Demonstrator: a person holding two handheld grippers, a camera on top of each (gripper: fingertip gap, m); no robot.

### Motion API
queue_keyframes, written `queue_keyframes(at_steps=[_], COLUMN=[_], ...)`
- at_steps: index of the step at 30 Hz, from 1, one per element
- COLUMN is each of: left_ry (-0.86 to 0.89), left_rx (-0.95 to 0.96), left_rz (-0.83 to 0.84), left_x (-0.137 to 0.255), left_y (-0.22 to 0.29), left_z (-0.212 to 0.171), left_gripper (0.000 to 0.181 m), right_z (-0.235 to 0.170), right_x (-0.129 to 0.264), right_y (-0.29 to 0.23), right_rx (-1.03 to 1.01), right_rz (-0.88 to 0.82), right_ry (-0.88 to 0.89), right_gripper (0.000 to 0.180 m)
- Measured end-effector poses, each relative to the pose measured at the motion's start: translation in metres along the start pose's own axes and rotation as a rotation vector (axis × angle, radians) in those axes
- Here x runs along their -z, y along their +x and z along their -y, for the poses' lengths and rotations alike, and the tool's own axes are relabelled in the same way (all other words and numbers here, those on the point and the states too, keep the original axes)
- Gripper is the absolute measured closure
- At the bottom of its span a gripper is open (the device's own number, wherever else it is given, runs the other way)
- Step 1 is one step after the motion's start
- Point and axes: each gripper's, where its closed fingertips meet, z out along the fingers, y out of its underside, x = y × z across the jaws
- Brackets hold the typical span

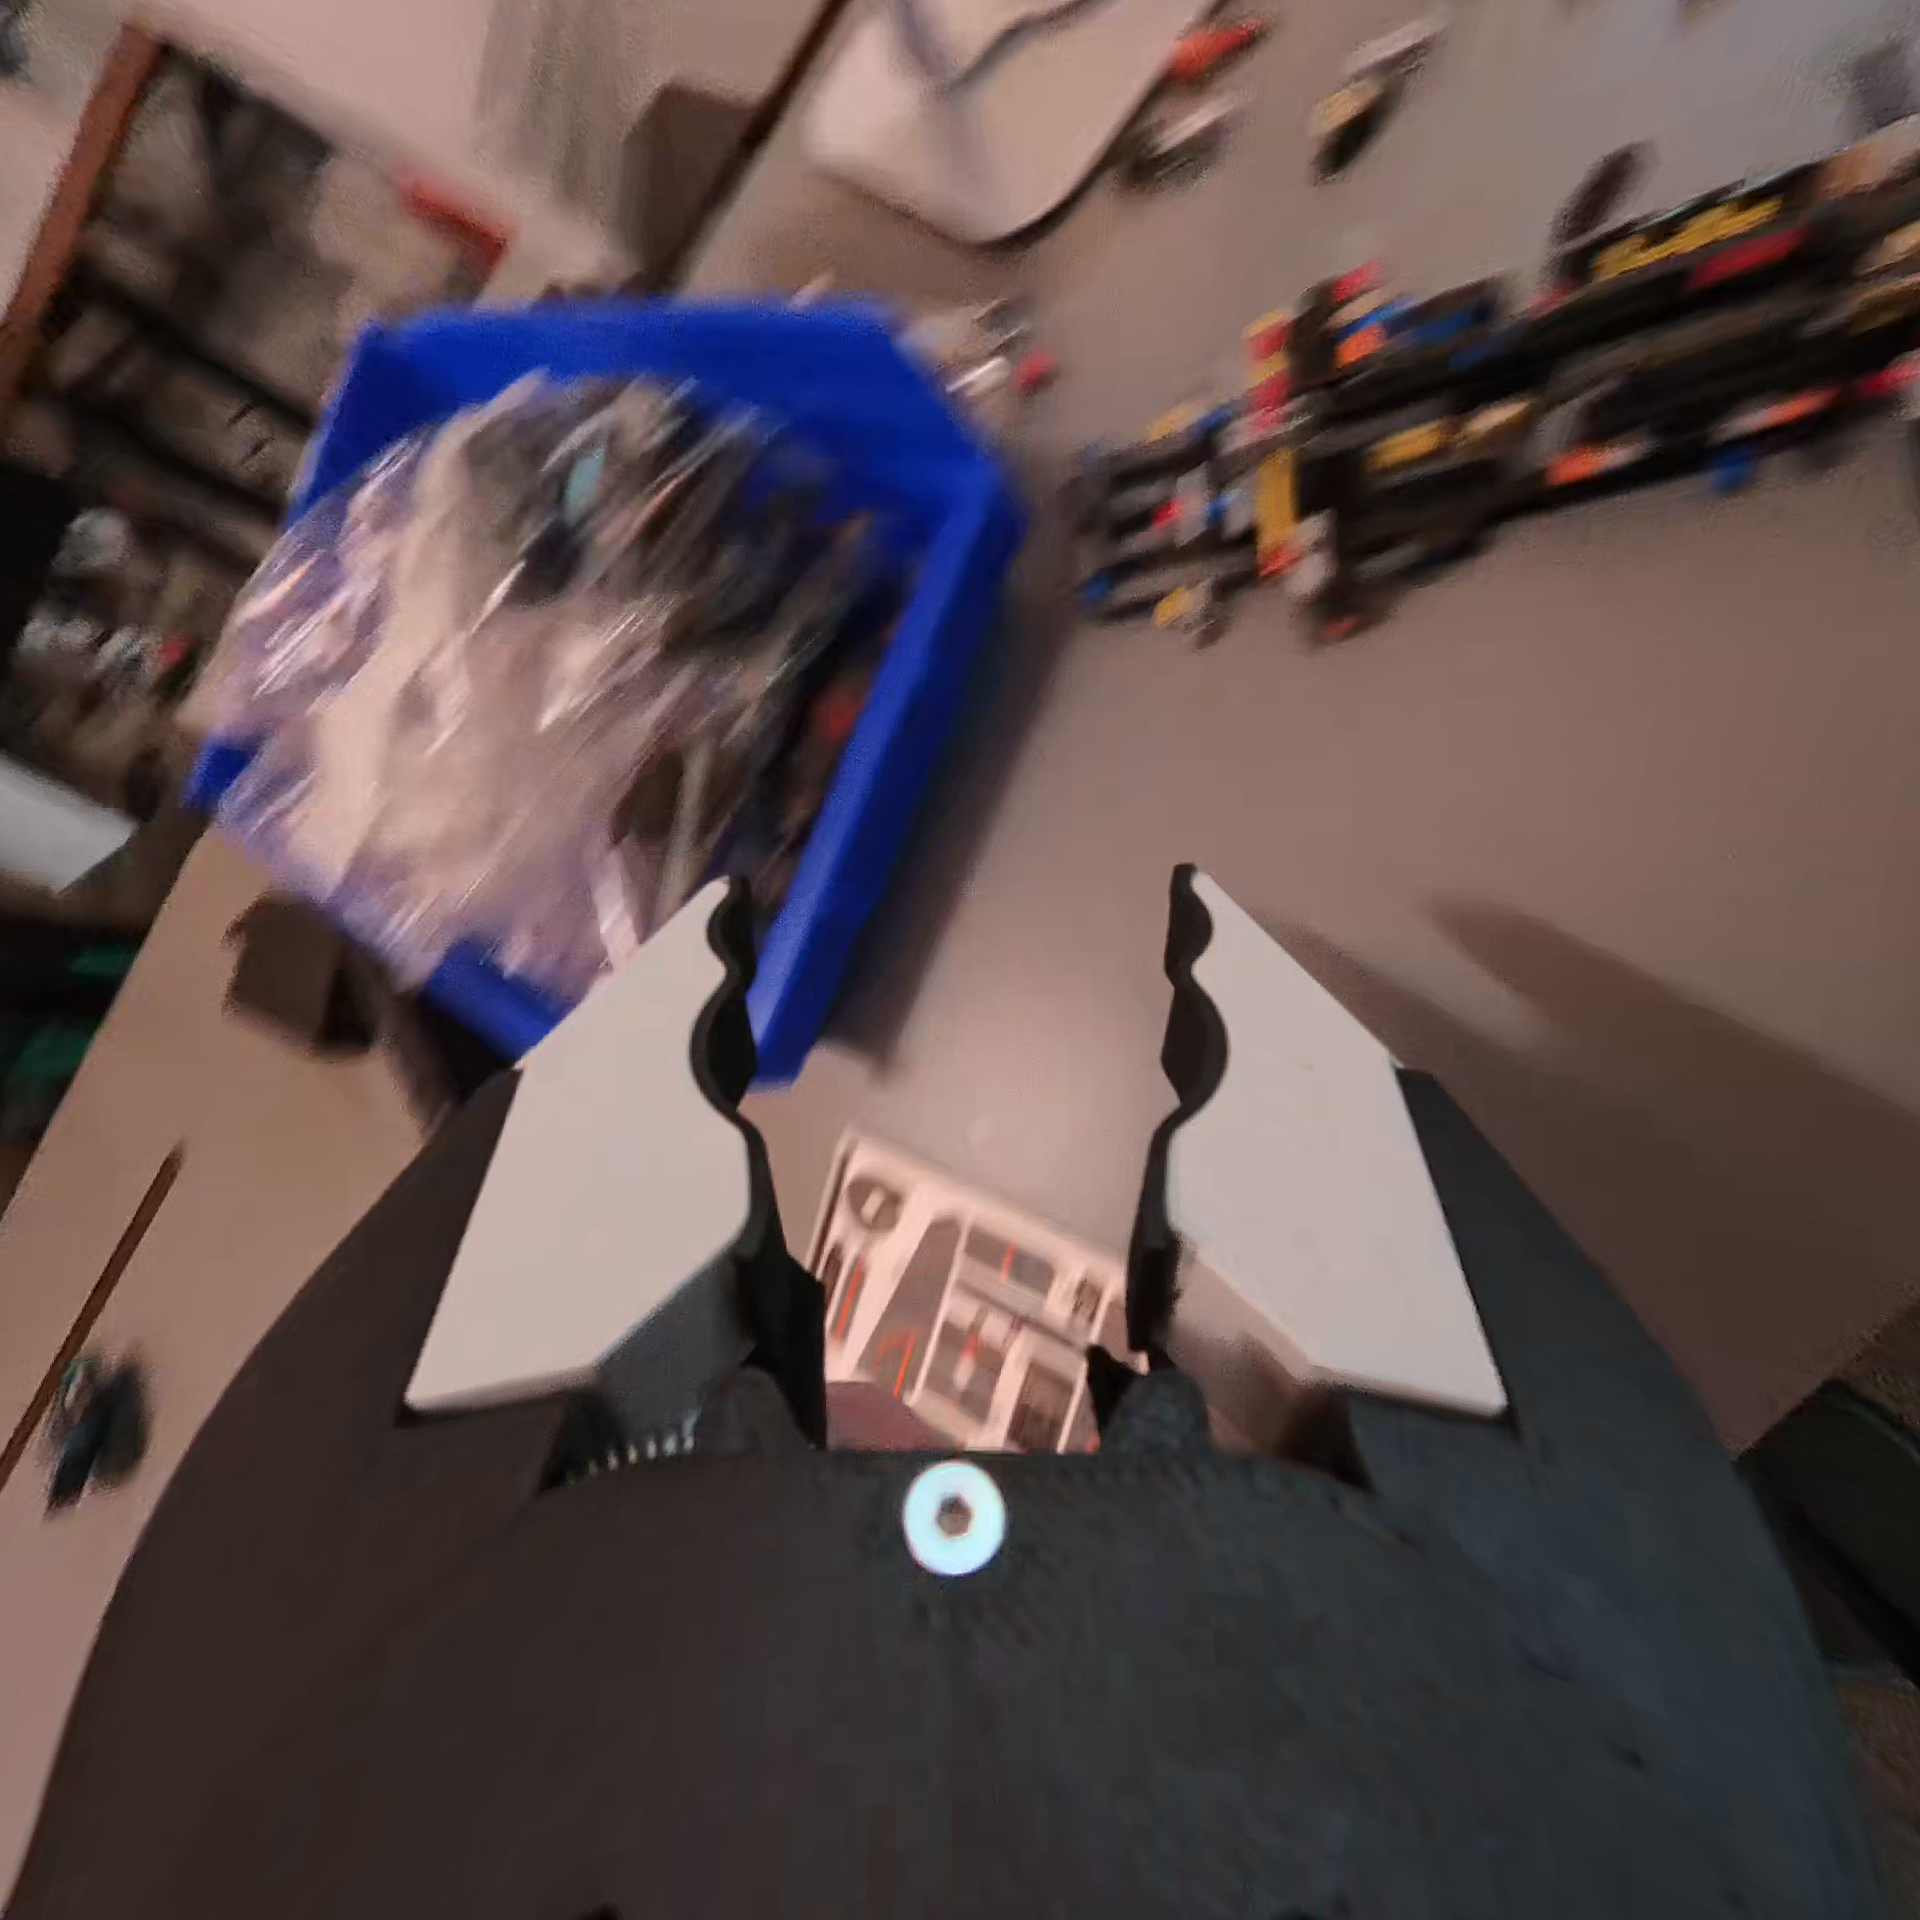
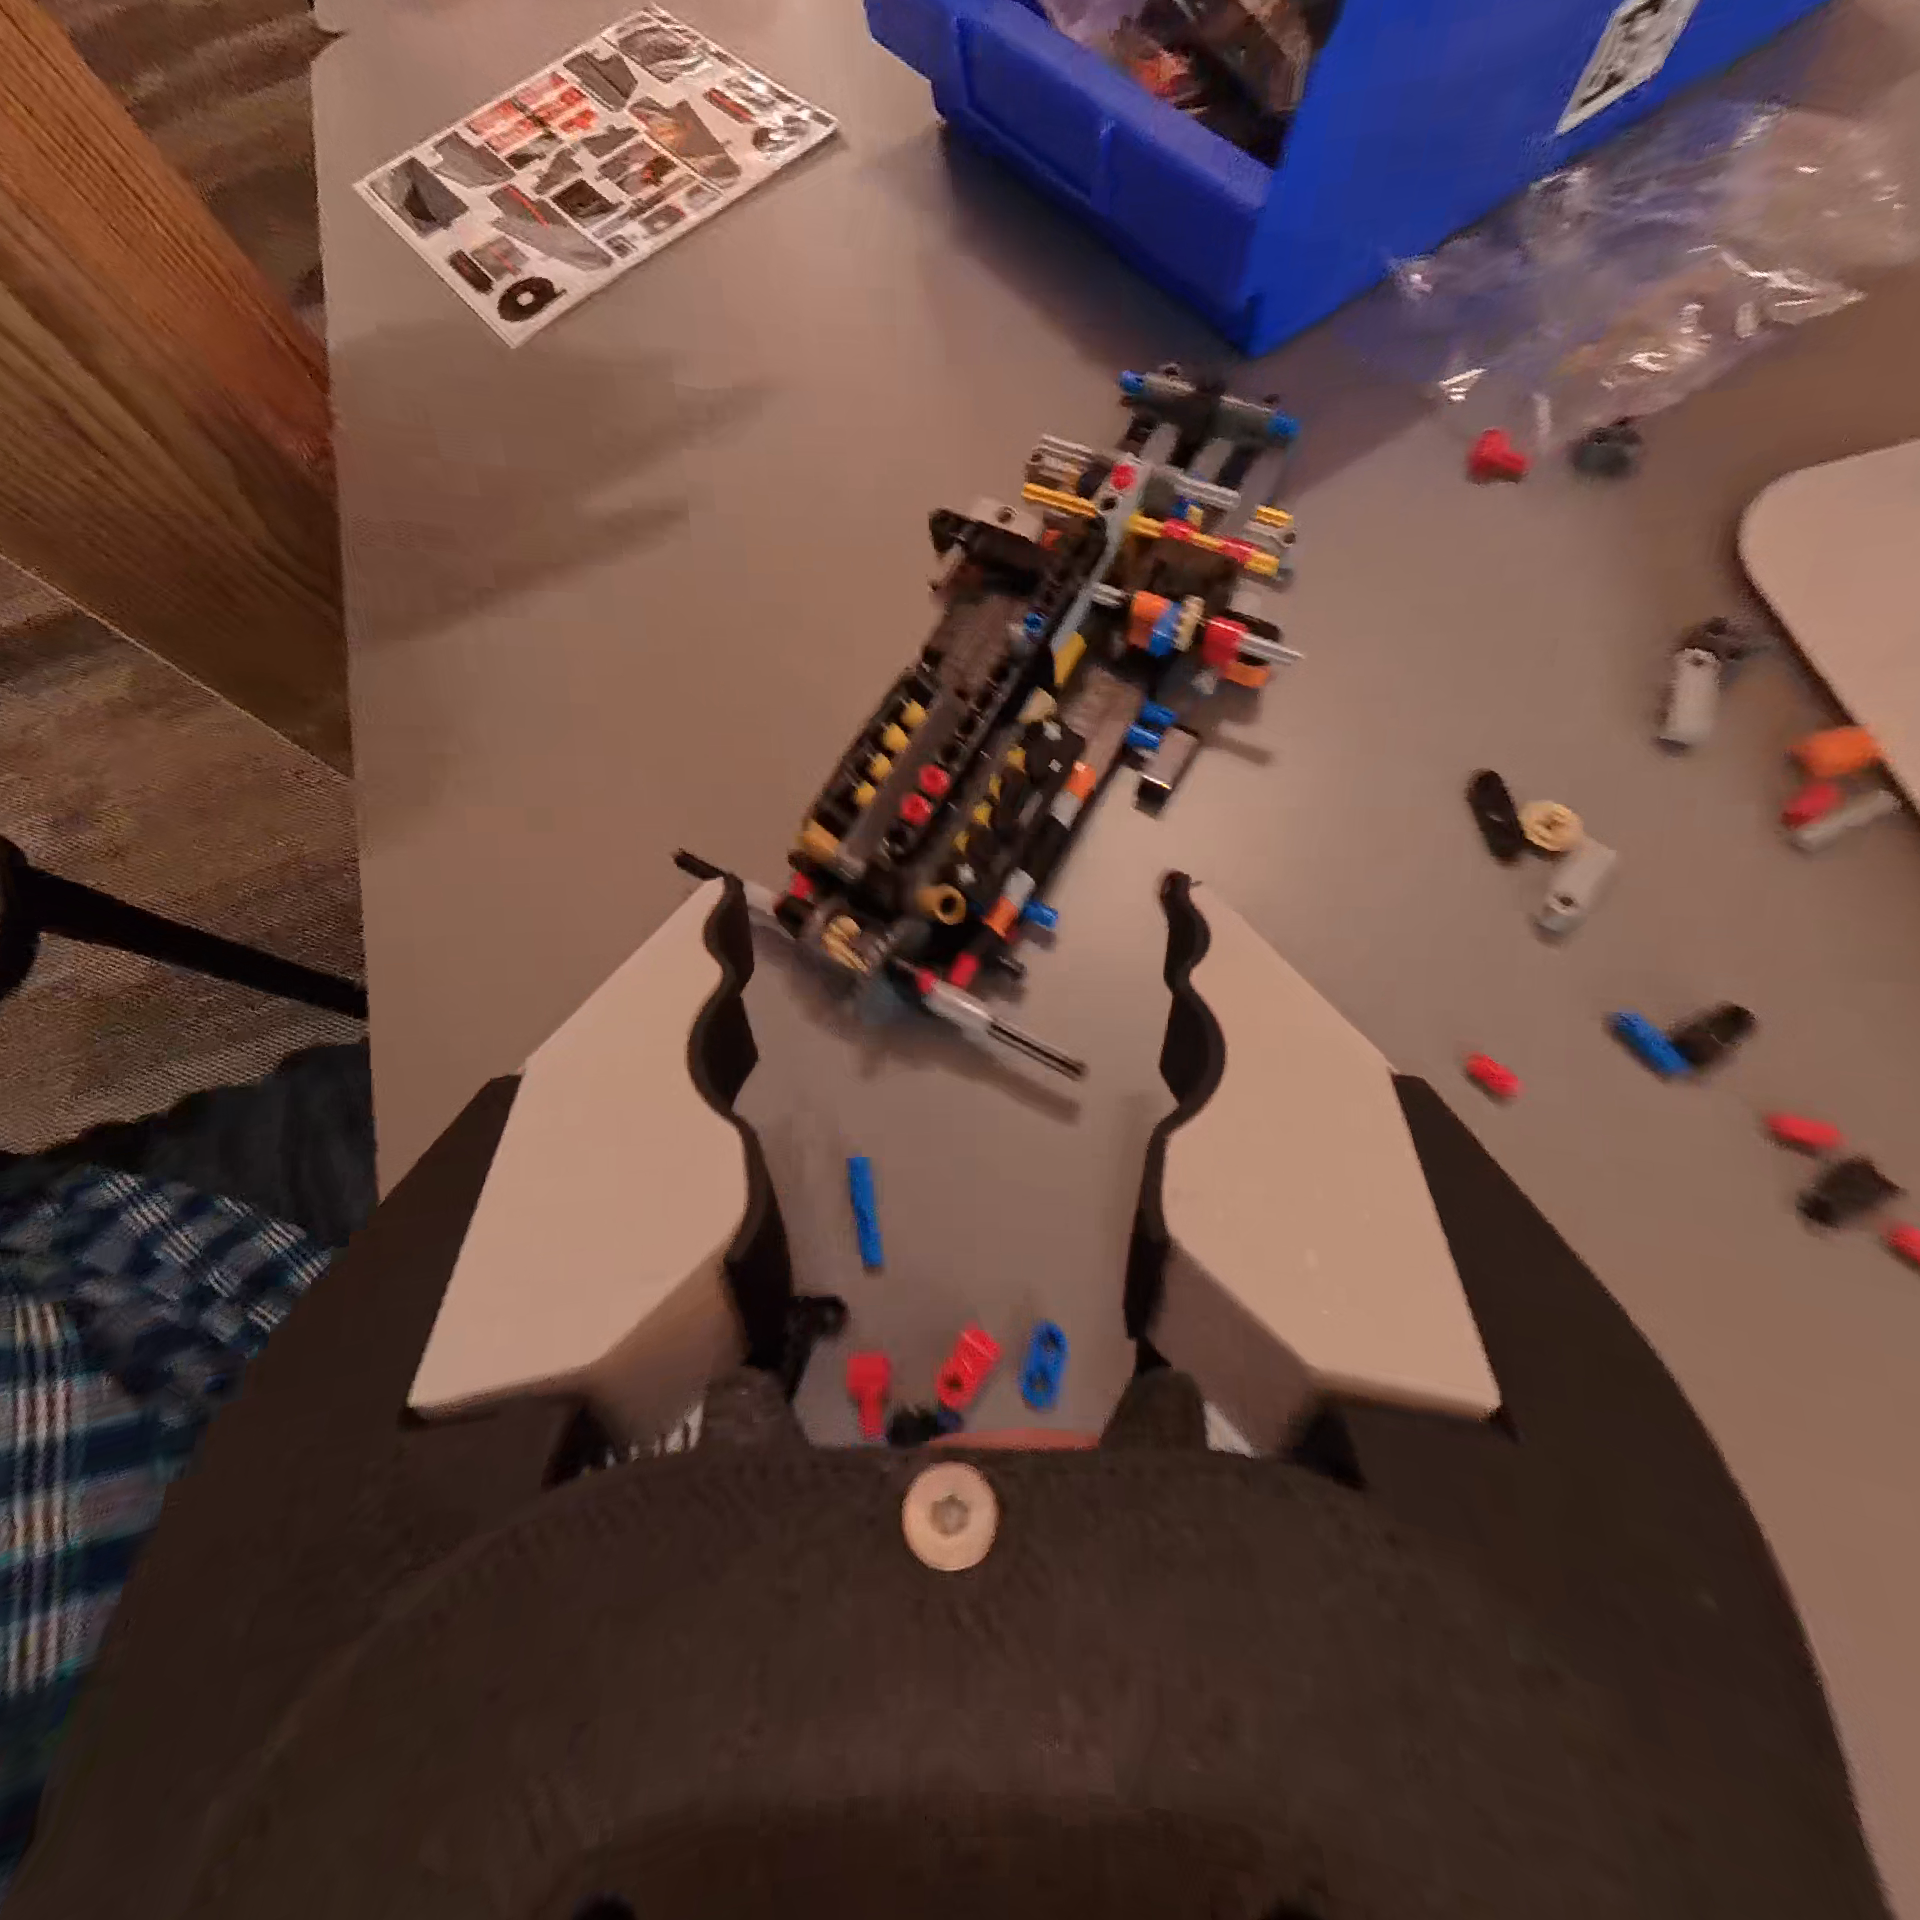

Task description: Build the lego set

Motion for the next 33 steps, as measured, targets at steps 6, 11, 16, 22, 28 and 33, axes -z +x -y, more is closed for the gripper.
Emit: queue_keyframes(at_steps=[6,11,16,22,28,33], left_ry=[0.034,0.060,0.093,0.100,0.116,0.131], left_rx=[-0.103,-0.053,0.046,0.093,0.182,0.227], left_rz=[-0.238,-0.415,-0.493,-0.415,-0.331,-0.304], left_x=[-0.084,-0.123,-0.136,-0.131,-0.116,-0.110], left_y=[0.057,0.085,0.104,0.115,0.142,0.159], left_z=[0.043,0.050,0.053,0.055,0.060,0.069], left_gripper=[0.102,0.105,0.115,0.126,0.133,0.131], right_z=[-0.003,-0.013,-0.015,-0.025,-0.049,-0.059], right_x=[-0.031,-0.047,-0.047,-0.030,-0.001,0.012], right_y=[-0.011,-0.008,-0.004,0.000,0.014,0.016], right_rx=[-0.010,-0.009,0.006,0.085,0.194,0.247], right_rz=[-0.039,-0.067,-0.061,0.020,0.112,0.180], right_ry=[-0.069,-0.118,-0.124,-0.139,-0.173,-0.200], right_gripper=[0.095,0.111,0.119,0.120,0.125,0.125])
